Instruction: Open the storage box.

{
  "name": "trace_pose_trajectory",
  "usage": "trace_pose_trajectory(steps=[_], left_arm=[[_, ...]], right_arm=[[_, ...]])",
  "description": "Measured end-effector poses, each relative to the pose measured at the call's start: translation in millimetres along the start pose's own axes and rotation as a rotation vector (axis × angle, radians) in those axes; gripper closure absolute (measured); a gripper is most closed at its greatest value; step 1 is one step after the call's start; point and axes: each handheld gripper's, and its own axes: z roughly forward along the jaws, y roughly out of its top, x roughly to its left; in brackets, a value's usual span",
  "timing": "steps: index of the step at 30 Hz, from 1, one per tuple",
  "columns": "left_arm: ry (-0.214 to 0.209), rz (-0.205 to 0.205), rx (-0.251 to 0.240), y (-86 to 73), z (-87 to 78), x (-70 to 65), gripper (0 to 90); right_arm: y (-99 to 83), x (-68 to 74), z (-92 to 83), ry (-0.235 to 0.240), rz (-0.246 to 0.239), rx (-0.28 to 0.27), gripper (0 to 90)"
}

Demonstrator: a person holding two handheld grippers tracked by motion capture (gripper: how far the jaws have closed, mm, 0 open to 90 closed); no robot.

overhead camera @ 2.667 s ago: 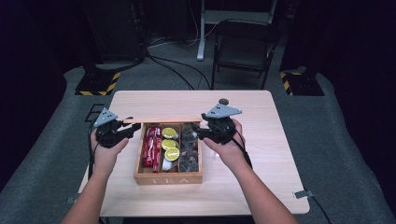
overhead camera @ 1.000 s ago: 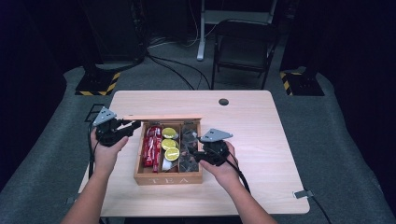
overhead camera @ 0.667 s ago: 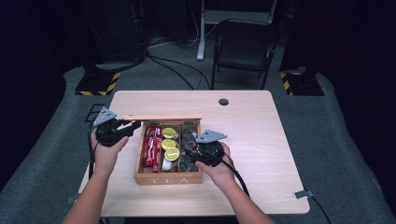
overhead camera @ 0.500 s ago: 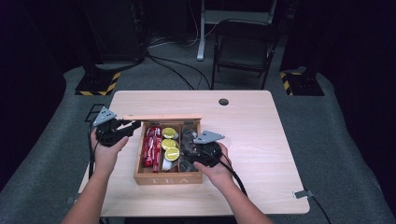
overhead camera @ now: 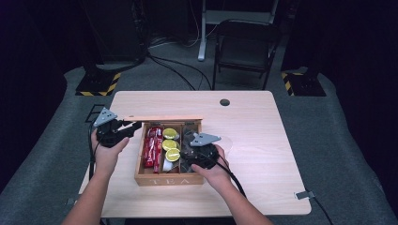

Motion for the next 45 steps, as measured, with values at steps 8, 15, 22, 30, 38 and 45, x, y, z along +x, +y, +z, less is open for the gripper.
trace_pose_trajectory(steps=[8, 15, 22, 30, 38, 45], left_arm=[[0.0, 0.003, 0.003, -0.1, -0.3, -0.1, 55.8], [-0.001, 0.005, 0.004, -0.3, -0.4, -0.2, 55.8], [0.0, 0.008, 0.005, -0.5, -0.6, -0.2, 55.7], [-0.001, 0.01, 0.009, -0.3, -0.9, -0.2, 55.7], [-0.002, 0.01, 0.01, -0.4, -0.9, -0.1, 55.7], [-0.003, 0.003, -0.001, -1.5, -0.5, -0.4, 55.6]], right_arm=[[-5.5, -3.4, 11.5, 0.015, 0.047, 0.029, 48.0], [-9.1, -4.9, 18.7, 0.015, 0.05, 0.07, 48.1], [-14.9, -6.2, 24.3, 0.01, 0.057, 0.099, 49.2], [-18.9, -6.9, 25.9, 0.013, 0.081, 0.115, 53.6], [-22.1, -4.2, 31.9, 0.011, 0.051, 0.145, 60.0], [-21.1, -3.2, 30.0, 0.016, 0.03, 0.147, 68.4]])
